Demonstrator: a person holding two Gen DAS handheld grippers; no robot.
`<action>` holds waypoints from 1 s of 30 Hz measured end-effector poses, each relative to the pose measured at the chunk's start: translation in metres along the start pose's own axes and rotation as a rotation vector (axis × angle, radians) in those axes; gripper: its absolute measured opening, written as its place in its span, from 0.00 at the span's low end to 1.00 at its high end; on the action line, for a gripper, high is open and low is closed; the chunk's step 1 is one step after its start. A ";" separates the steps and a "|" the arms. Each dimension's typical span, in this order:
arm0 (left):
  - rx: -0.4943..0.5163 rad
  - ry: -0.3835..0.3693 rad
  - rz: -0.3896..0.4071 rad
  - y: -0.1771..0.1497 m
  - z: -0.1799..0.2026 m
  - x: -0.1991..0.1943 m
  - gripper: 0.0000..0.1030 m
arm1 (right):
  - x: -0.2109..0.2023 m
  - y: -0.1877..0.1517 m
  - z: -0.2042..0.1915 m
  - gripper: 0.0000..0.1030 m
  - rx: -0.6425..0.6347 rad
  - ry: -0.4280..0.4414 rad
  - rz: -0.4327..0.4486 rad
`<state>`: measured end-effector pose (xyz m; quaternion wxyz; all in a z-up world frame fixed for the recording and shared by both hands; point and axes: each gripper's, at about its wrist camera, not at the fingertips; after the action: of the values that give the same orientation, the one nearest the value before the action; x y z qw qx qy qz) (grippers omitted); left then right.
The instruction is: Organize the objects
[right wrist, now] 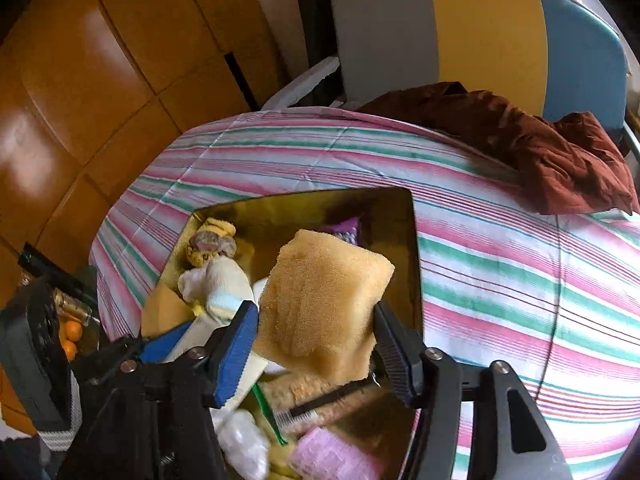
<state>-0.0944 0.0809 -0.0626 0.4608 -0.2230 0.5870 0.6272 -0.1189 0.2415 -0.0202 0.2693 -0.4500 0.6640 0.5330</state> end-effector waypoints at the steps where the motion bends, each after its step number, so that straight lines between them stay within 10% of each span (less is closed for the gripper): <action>1: -0.005 0.005 0.007 0.000 -0.001 -0.002 0.64 | -0.001 0.002 0.001 0.66 0.008 0.005 0.010; 30: -0.029 0.187 0.195 -0.035 -0.013 -0.091 1.00 | -0.033 -0.085 -0.030 0.66 -0.072 -0.189 0.096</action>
<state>-0.0255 0.0364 -0.0090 0.3376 -0.2289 0.6372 0.6539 -0.0251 0.2209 -0.0242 0.2886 -0.3748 0.6369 0.6087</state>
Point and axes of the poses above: each gripper's, at about its wrist camera, not at the fingertips, and x roughly the way its jaws point, z to its right, y to its top, and after that the axes turned 6 degrees about -z, right-handed
